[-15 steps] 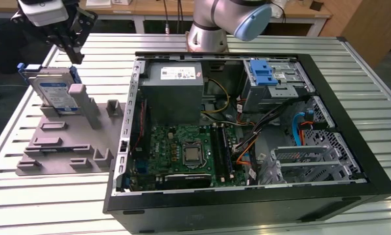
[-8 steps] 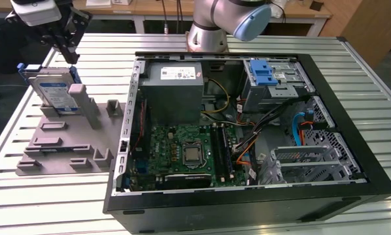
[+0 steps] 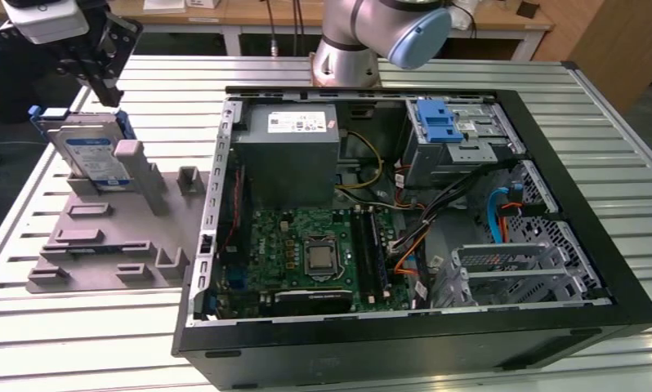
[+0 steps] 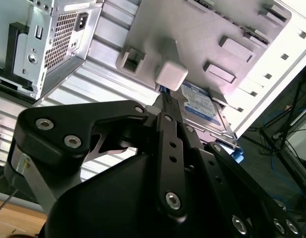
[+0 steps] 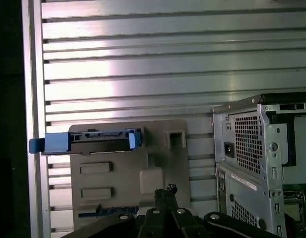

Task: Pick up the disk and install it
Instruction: 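Reach for the disk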

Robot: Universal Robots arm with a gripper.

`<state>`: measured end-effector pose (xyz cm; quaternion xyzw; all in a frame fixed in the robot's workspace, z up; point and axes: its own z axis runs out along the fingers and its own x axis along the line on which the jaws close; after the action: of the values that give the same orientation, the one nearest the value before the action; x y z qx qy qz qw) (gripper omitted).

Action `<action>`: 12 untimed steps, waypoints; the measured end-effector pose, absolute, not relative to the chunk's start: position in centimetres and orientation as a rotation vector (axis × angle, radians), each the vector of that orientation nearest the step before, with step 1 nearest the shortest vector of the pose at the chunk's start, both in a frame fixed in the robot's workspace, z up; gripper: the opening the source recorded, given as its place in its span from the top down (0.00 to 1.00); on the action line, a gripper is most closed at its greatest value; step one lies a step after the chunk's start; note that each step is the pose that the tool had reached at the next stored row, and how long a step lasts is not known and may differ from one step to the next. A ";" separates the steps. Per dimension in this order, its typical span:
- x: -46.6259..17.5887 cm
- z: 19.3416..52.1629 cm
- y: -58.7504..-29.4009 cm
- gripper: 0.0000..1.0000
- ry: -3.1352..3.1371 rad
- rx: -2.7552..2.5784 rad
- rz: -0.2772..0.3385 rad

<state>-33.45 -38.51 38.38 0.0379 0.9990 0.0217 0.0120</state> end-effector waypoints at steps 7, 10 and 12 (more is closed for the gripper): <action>-33.9 38.3 -38.5 0.89 3.115 0.118 0.068; -33.9 38.3 -38.5 0.89 3.115 0.118 0.068; -34.0 38.3 -38.5 0.89 3.115 0.118 0.068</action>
<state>-34.00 -38.45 38.33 0.0379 0.9990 0.0217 0.0119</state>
